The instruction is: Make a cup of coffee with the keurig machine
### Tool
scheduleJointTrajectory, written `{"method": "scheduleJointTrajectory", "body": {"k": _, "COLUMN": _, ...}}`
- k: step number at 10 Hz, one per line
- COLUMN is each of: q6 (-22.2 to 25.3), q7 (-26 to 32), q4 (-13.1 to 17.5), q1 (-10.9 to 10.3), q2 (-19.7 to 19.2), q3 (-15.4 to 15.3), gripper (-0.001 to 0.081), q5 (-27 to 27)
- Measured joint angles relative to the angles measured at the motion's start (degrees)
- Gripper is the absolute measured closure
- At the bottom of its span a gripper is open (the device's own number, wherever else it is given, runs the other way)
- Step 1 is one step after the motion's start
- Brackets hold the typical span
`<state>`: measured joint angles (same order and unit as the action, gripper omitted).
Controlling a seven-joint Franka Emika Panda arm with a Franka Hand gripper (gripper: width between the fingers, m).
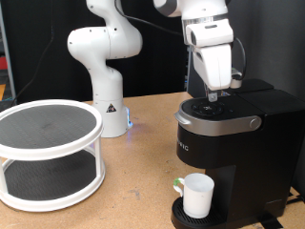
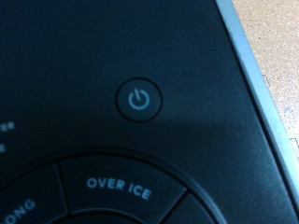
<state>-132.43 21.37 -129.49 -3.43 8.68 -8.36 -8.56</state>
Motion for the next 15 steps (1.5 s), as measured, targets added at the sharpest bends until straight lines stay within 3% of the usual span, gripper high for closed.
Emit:
{"method": "scheduleJointTrajectory", "body": {"k": 5, "q6": -1.9, "q7": -0.2, "q4": -2.2, "q1": 0.0, "q2": -0.2, "q3": 0.1, "gripper": 0.0799, "q5": 0.3}}
{"method": "scheduleJointTrajectory", "body": {"k": 9, "q6": -1.8, "q7": -1.9, "q4": -1.9, "q1": 0.0, "q2": -0.6, "q3": 0.0, "gripper": 0.0799, "q5": 2.1}}
{"method": "scheduleJointTrajectory", "body": {"k": 12, "q6": 0.6, "q7": -2.6, "q4": -0.5, "q1": 0.0, "q2": -1.4, "q3": 0.1, "gripper": 0.0799, "q5": 2.3}}
{"method": "scheduleJointTrajectory", "body": {"k": 15, "q6": 6.0, "q7": -2.6, "q4": 3.0, "q1": 0.0, "q2": -3.5, "q3": 0.3, "gripper": 0.0799, "q5": 2.3}}
